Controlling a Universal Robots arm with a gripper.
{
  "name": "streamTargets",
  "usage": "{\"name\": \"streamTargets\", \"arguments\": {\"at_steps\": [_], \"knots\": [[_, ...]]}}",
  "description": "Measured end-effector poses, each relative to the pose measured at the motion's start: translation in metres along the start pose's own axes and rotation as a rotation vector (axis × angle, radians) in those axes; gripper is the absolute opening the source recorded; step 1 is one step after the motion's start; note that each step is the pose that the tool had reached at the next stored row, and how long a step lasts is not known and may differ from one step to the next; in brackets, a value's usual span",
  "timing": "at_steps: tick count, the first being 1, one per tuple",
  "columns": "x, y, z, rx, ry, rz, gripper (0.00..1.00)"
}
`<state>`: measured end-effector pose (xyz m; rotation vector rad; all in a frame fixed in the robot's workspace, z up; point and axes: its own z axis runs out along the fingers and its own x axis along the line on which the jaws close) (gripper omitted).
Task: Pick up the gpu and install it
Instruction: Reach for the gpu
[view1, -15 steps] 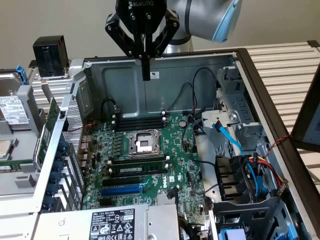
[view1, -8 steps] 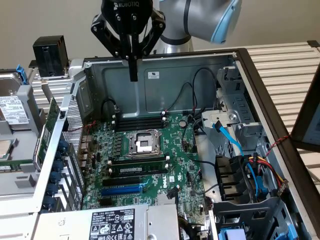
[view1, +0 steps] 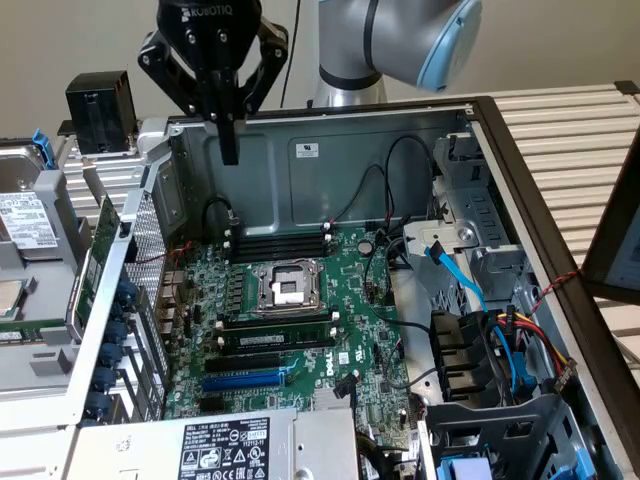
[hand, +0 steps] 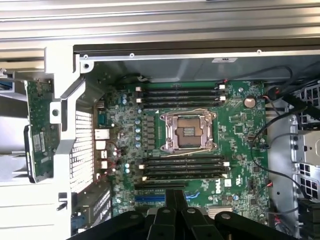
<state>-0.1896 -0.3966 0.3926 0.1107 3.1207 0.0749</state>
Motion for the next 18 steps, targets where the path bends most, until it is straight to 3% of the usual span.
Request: {"name": "streamTargets", "arguments": {"at_steps": [18], "knots": [[0.082, -0.0034, -0.0014, -0.0004, 0.0005, 0.0, 0.11]]}}
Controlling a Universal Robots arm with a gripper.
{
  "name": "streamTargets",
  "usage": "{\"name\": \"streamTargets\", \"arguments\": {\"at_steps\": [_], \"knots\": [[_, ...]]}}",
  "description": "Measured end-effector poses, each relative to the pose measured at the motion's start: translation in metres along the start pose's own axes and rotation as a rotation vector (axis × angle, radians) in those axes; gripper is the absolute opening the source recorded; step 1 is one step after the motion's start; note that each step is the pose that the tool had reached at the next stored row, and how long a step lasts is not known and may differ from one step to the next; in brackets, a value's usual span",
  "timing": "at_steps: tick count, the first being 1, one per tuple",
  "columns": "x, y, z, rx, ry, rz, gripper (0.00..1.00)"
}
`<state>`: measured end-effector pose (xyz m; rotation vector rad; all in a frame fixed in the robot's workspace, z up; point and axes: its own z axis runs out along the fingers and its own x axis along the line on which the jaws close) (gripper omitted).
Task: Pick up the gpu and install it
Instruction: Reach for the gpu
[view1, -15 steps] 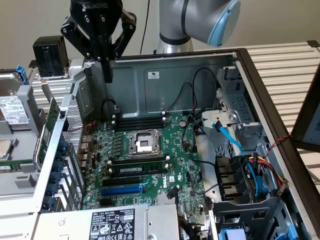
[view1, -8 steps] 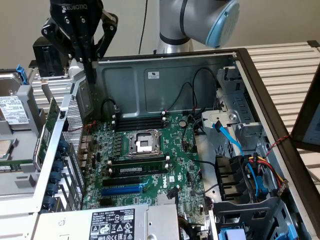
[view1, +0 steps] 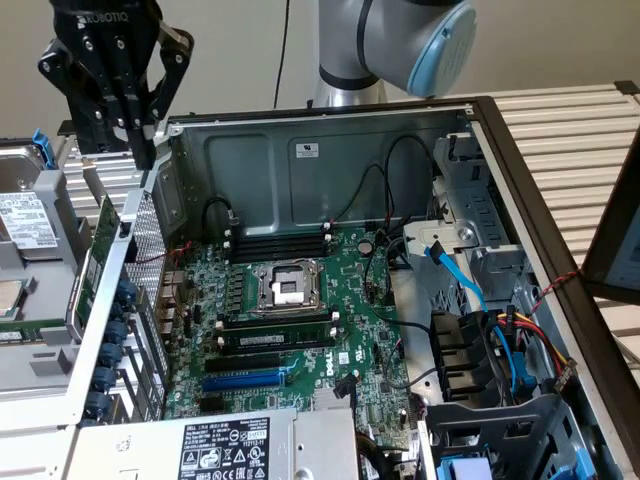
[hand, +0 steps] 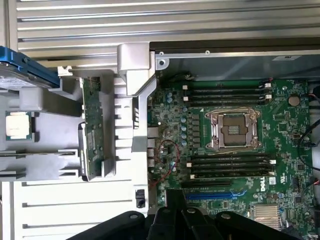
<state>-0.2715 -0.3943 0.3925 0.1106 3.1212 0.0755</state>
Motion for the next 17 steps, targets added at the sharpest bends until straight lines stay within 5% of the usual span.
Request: {"name": "streamTargets", "arguments": {"at_steps": [17], "knots": [[0.078, 0.0064, 0.0003, 0.0, 0.0026, 0.0, 0.11]]}}
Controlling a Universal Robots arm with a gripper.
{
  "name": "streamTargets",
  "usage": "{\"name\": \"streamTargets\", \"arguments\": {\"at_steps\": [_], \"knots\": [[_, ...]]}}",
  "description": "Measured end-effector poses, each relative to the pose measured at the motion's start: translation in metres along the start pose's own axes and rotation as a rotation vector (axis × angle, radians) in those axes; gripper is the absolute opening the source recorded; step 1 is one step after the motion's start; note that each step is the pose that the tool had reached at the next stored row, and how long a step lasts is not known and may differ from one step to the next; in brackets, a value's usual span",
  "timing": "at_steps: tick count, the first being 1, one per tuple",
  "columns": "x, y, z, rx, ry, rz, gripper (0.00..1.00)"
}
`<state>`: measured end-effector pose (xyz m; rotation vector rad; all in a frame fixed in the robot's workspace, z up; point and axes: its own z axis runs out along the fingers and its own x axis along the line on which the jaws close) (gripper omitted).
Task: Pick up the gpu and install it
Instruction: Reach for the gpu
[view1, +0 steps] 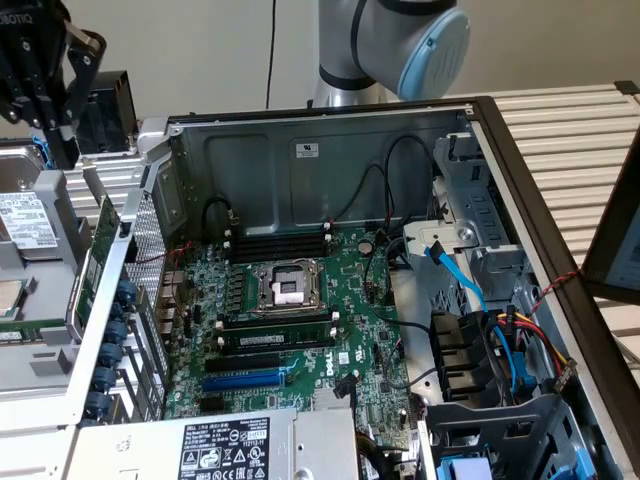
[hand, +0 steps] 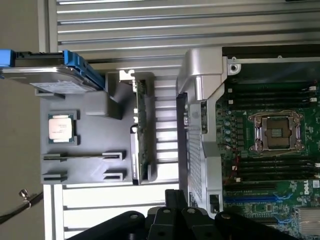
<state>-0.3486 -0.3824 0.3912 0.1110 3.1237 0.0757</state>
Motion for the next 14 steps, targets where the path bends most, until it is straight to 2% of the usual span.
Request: {"name": "streamTargets", "arguments": {"at_steps": [7, 14], "knots": [[0.032, 0.0048, 0.0017, -0.0003, 0.0001, 0.0, 0.11], [0.044, 0.0099, 0.0046, -0.0008, 0.0001, 0.0, 0.11]]}}
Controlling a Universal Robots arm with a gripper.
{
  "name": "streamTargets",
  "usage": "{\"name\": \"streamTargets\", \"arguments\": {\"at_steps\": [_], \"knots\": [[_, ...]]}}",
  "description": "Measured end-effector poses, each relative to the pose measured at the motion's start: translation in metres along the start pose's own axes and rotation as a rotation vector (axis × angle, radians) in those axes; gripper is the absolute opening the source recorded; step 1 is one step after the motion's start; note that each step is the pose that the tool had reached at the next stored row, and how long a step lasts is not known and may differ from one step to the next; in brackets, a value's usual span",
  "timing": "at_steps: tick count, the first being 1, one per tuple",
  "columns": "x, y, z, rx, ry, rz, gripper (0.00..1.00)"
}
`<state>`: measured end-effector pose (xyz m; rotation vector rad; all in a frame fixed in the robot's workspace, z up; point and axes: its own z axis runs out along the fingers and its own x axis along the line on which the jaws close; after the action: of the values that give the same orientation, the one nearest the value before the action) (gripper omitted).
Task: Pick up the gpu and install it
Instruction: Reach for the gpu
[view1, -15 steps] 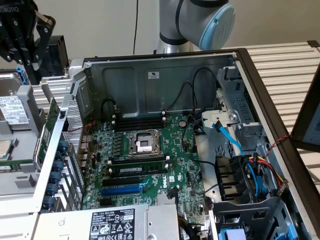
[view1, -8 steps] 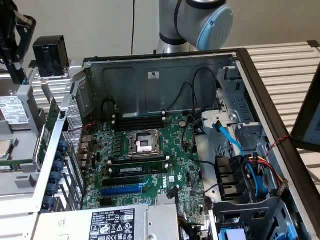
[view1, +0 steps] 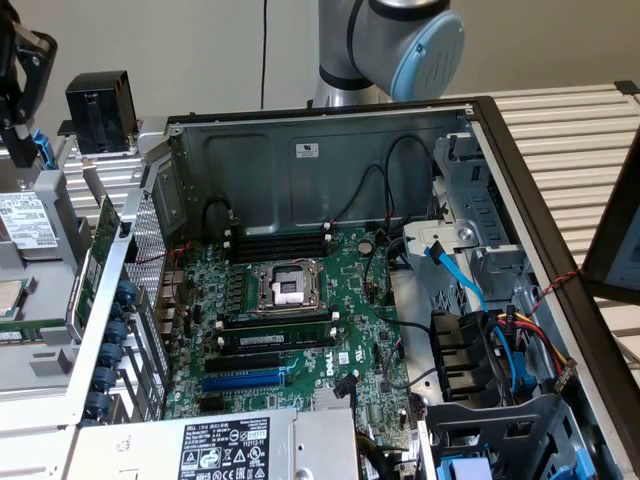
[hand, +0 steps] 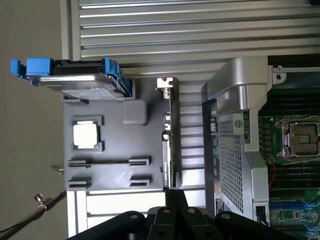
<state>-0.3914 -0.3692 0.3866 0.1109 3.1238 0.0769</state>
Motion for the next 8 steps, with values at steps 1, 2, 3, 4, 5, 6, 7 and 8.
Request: {"name": "streamTargets", "arguments": {"at_steps": [1, 2, 3, 4, 5, 6, 7, 8], "knots": [[0.002, 0.0005, 0.0006, -0.0001, 0.0, 0.0, 0.11], [0.004, 0.0008, 0.0011, -0.0003, 0.0, 0.0, 0.11], [0.006, 0.0009, 0.0017, -0.0007, 0.0001, 0.0, 0.11], [0.008, 0.0009, 0.0022, -0.0013, 0.0001, 0.0, 0.11], [0.011, 0.001, 0.0028, -0.002, 0.0001, 0.0, 0.11], [0.012, 0.0011, 0.0032, -0.0023, 0.0001, 0.0, 0.11], [0.013, 0.0011, 0.0036, -0.003, 0.0001, 0.0, 0.11], [0.013, 0.001, 0.0039, -0.0034, 0.0001, 0.0, 0.11]]}}
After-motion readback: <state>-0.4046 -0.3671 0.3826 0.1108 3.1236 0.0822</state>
